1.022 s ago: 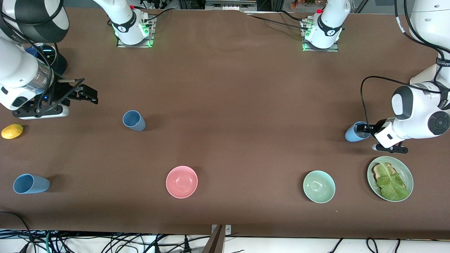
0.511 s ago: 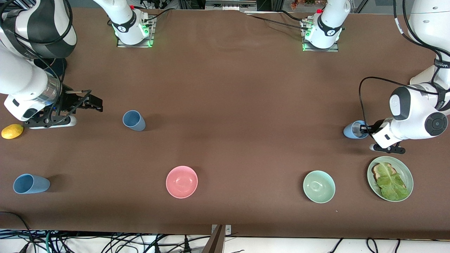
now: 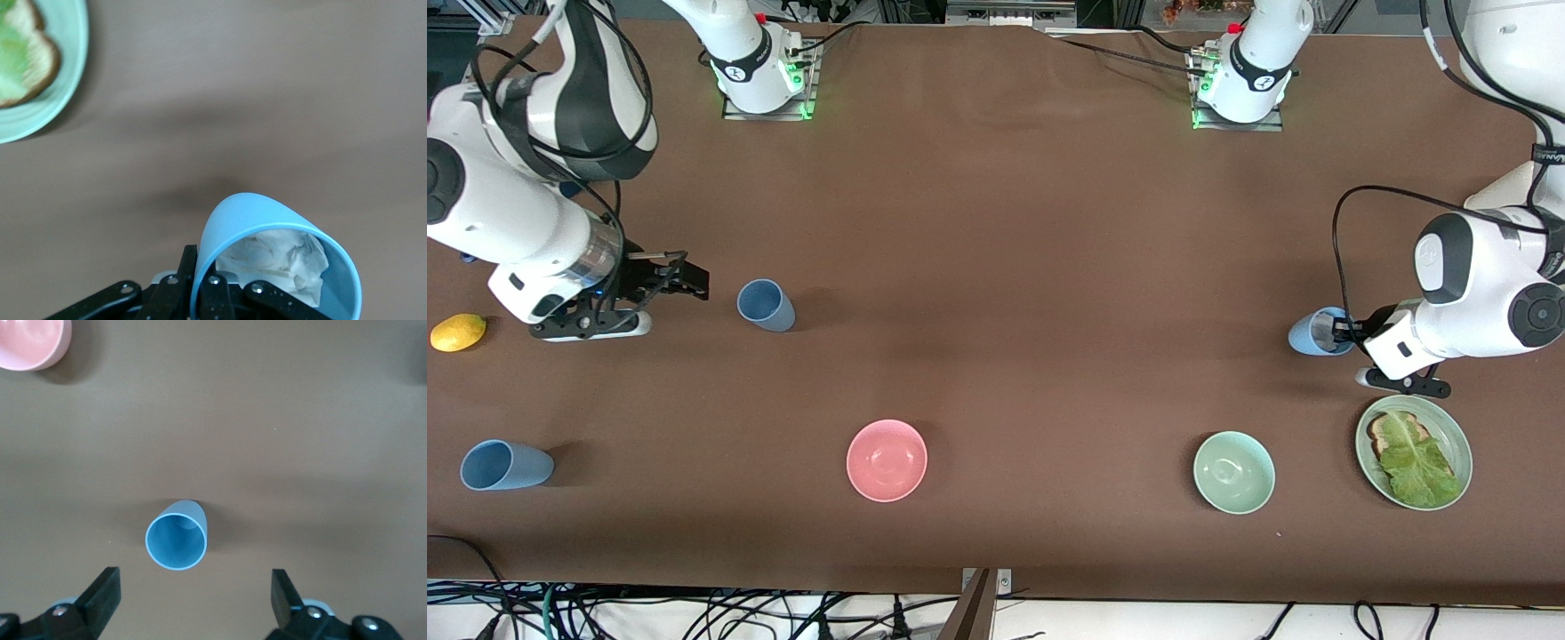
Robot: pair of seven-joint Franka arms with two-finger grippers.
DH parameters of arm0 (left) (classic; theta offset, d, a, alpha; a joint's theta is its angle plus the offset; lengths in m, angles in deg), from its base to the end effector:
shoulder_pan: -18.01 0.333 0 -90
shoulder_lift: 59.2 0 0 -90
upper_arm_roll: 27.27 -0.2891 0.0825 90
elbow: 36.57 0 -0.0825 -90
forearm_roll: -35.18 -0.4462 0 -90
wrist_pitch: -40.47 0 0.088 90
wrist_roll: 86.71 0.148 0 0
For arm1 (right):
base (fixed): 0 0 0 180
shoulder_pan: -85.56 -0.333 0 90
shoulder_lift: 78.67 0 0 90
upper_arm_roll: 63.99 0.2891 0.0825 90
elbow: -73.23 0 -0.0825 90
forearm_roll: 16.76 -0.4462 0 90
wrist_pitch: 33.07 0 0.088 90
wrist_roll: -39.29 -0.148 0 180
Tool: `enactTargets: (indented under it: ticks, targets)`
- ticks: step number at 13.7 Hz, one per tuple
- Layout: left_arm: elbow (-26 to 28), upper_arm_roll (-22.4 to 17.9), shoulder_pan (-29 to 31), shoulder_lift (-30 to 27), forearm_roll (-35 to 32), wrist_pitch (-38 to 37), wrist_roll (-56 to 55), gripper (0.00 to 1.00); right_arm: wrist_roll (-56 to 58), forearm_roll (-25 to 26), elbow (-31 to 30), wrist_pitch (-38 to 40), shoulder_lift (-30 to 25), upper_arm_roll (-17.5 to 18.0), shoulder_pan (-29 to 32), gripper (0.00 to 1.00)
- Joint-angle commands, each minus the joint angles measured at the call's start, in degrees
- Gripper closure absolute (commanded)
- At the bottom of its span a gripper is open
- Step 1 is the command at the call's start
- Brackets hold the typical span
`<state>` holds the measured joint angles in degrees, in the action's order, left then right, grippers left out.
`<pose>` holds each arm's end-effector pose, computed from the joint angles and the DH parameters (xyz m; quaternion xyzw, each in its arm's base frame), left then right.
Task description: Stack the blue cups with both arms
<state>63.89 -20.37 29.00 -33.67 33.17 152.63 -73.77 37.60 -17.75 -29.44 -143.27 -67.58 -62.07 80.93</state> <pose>0.6570 0.0514 0.2000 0.9895 -0.0824 -0.1157 0.0285 0.6524 0.0763 0.3435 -0.9987 -0.0389 0.0317 0.0090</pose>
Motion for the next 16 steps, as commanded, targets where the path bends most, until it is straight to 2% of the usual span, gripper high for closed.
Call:
enactTargets:
  ticks: [1, 3, 4, 6, 9, 11, 14, 16]
  targets:
    - [-5.86, 6.26, -0.61, -1.10, -0.36, -8.95, -9.37, 1.00, 0.11, -0.06, -4.37, -3.53, -0.98, 0.18, -0.03, 0.00]
    - [-7.20, 11.01, -3.06, -1.01, -0.27, -10.38, -19.39, 1.00, 0.02, -0.06, -7.79, -7.20, -1.06, 0.18, -0.12, 0.00]
    - [-7.38, 11.99, -5.34, -0.75, -0.19, -10.38, -24.84, 1.00, -0.24, -0.06, -9.64, -9.23, -1.06, 0.18, -0.12, 0.00]
    - [-8.16, 12.09, -11.74, 0.74, 0.34, -10.12, -33.90, 1.00, -0.60, -0.06, -13.07, -12.75, -0.98, 0.36, -0.21, 0.00]
    - [-15.08, 12.08, -20.71, 7.40, 2.88, -9.86, -45.86, 1.00, -0.77, -0.06, -17.38, -17.76, -0.19, 0.36, -0.21, 0.01]
    - [-19.40, 12.08, -24.50, 11.89, 5.60, -8.81, -48.17, 1.00, -0.77, -0.06, -18.18, -18.74, 0.60, 0.36, -0.21, 0.01]
    - [-19.33, 12.00, -29.25, 15.85, 5.53, 1.10, -48.36, 1.00, -0.77, -0.15, -18.27, -19.44, 2.01, 0.36, -0.21, 0.07]
    - [-19.07, 11.64, -30.76, 18.57, 5.00, 3.93, -48.44, 1.00, -0.77, -0.15, -18.10, -20.49, 3.15, 0.36, -0.21, 0.09]
